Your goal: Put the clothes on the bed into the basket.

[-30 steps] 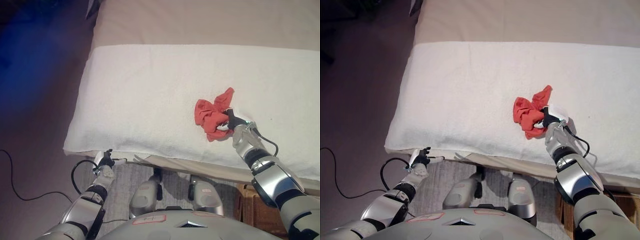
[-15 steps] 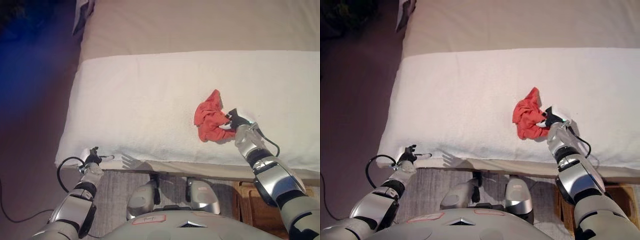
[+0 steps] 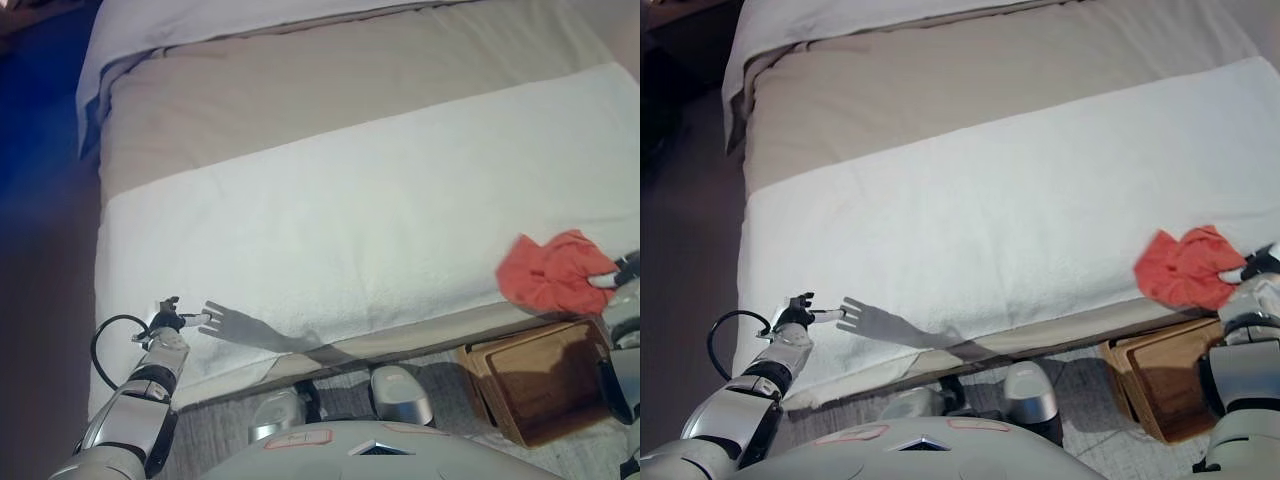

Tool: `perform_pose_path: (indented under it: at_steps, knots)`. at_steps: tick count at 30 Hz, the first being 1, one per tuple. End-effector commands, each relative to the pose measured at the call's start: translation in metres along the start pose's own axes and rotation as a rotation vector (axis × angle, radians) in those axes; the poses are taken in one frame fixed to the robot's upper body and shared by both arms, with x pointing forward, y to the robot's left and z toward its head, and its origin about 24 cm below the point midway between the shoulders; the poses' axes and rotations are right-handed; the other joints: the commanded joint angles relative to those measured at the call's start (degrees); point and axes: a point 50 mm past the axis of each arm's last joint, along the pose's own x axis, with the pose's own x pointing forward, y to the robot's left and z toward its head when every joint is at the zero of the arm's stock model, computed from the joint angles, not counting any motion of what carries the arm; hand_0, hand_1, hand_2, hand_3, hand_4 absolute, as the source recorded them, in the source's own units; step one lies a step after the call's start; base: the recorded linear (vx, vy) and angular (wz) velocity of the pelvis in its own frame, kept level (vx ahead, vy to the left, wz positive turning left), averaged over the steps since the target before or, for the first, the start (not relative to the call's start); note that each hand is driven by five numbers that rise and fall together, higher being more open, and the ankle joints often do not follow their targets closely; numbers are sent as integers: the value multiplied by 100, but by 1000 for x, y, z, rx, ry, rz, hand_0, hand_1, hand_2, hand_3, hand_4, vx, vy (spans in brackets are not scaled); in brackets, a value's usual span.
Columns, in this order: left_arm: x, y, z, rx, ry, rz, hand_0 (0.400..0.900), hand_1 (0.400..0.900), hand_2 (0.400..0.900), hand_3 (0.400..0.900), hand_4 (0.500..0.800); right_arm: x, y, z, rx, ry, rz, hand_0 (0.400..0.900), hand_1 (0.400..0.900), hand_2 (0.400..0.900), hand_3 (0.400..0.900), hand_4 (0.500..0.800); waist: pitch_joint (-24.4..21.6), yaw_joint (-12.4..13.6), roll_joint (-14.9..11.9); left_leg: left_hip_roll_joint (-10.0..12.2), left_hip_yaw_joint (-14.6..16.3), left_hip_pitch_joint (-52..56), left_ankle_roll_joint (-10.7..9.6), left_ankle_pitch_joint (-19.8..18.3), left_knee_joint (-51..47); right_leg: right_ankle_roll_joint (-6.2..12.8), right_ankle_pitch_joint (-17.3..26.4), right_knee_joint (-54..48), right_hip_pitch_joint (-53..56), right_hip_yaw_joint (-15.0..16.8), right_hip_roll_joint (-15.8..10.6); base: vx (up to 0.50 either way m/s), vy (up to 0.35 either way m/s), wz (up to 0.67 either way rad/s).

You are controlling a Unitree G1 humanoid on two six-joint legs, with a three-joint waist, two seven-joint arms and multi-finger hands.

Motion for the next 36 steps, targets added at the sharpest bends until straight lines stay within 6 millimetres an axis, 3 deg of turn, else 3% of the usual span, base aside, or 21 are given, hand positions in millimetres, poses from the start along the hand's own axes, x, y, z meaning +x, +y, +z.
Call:
perform_pose_path:
  at_steps: [1,7,10,19,24,25,30,34,36]
  knots:
    - [9,40,7,71,-21,118,900,900,900,900,800,6,-33,-27,-43,87,-97,400,400,400,400,500,-390,26,82,57,124,365,-214,-483,31,326,-342,6,-20,-67,-146,0,0,0]
    - [10,45,20,79,-64,108,900,900,900,900,800,3,-54,-86,-68,293,-91,400,400,400,400,500,-366,-105,376,-10,72,315,-216,-465,31,344,-362,6,-35,-107,-212,-10,0,5]
    - [10,49,20,86,-66,113,900,900,900,900,800,1,-59,-97,-56,323,-95,400,400,400,400,500,-366,-122,489,-33,18,313,-219,-457,31,345,-377,6,7,-150,-243,-1,7,9]
    - [11,58,19,87,-66,131,900,900,900,900,800,2,-67,-99,-39,327,-110,400,400,400,400,500,-362,-126,566,-40,-10,363,-207,-476,31,347,-412,6,78,-199,-260,0,-6,1]
    - [11,58,23,68,-71,134,900,900,900,900,800,2,-85,-101,-4,342,-157,400,400,400,400,500,-312,-150,654,-38,-20,313,-228,-430,31,338,-405,6,33,-199,-260,-8,-16,3]
    - [10,52,25,58,-81,125,900,900,900,900,800,1,-86,-106,15,358,-165,900,900,900,900,800,-284,-160,709,-42,-45,258,-239,-398,31,333,-403,6,-8,-206,-269,-18,-34,11]
    - [11,53,26,71,-79,116,900,900,900,900,800,-4,-120,-116,78,418,-235,900,900,900,900,800,-303,-137,842,-46,-111,204,-263,-349,31,320,-443,6,0,-280,-286,2,-28,8]
    - [10,50,21,65,-70,107,900,900,900,900,800,-5,-156,-101,116,377,-334,900,900,900,900,800,-305,-102,891,-46,-146,186,-270,-330,31,316,-466,6,11,-300,-288,-6,-10,0]
    - [8,40,14,45,-59,83,900,900,900,900,800,-4,-166,-86,119,321,-374,900,900,900,900,800,-293,-95,899,-47,-144,164,-266,-324,31,320,-452,6,-12,-302,-288,-27,-15,-4]
